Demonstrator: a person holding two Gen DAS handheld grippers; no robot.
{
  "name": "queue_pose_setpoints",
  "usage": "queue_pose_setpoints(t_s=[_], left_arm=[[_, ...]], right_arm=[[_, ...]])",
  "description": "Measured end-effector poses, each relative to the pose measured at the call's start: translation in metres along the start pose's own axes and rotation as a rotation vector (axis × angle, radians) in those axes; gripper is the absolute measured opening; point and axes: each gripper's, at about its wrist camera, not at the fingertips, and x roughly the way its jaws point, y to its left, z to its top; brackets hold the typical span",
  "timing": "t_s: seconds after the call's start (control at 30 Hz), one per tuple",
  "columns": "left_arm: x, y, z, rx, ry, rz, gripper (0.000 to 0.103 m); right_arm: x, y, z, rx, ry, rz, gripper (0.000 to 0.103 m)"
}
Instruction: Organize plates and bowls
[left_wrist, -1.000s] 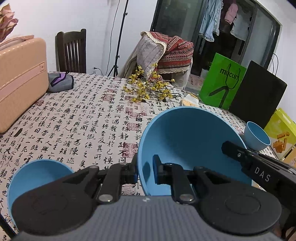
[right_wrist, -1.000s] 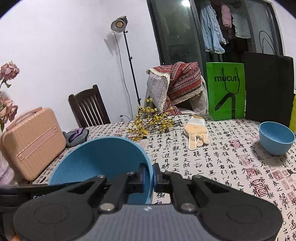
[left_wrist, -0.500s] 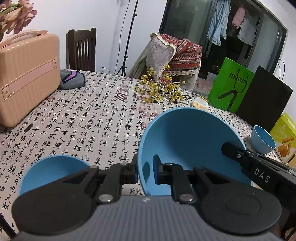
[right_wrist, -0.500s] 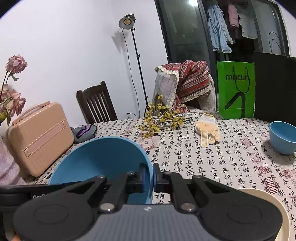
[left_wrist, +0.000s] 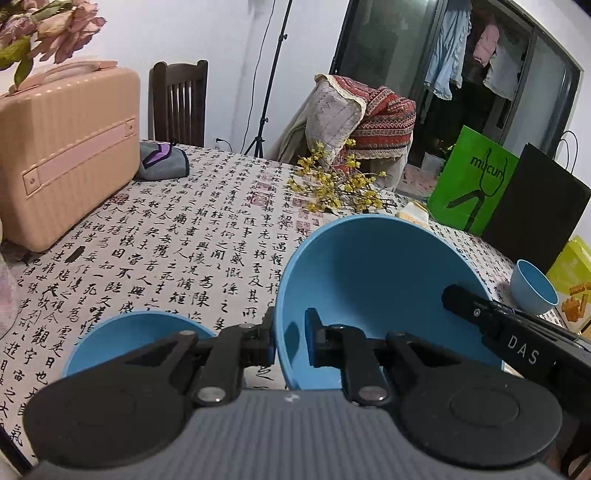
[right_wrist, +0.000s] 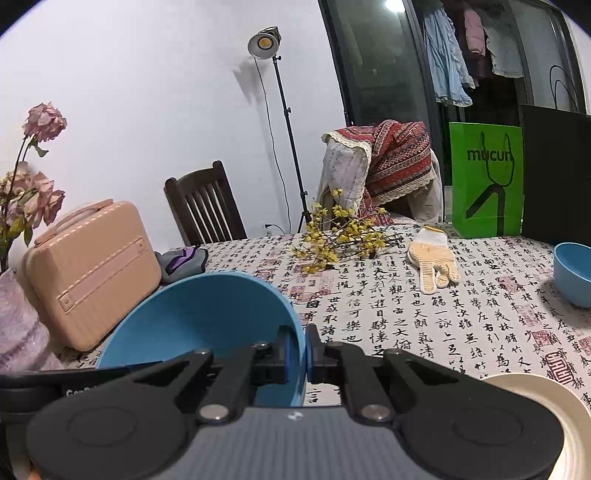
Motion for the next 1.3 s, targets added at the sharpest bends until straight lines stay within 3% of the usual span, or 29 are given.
queue_pose_setpoints(t_s=[1.3], left_arm=[[-0.013, 0.063, 0.0, -0.094, -0.029, 0.056, 0.015]], right_arm=[[0.024, 0.056, -0.01, -0.006, 0.033, 0.078, 0.008]])
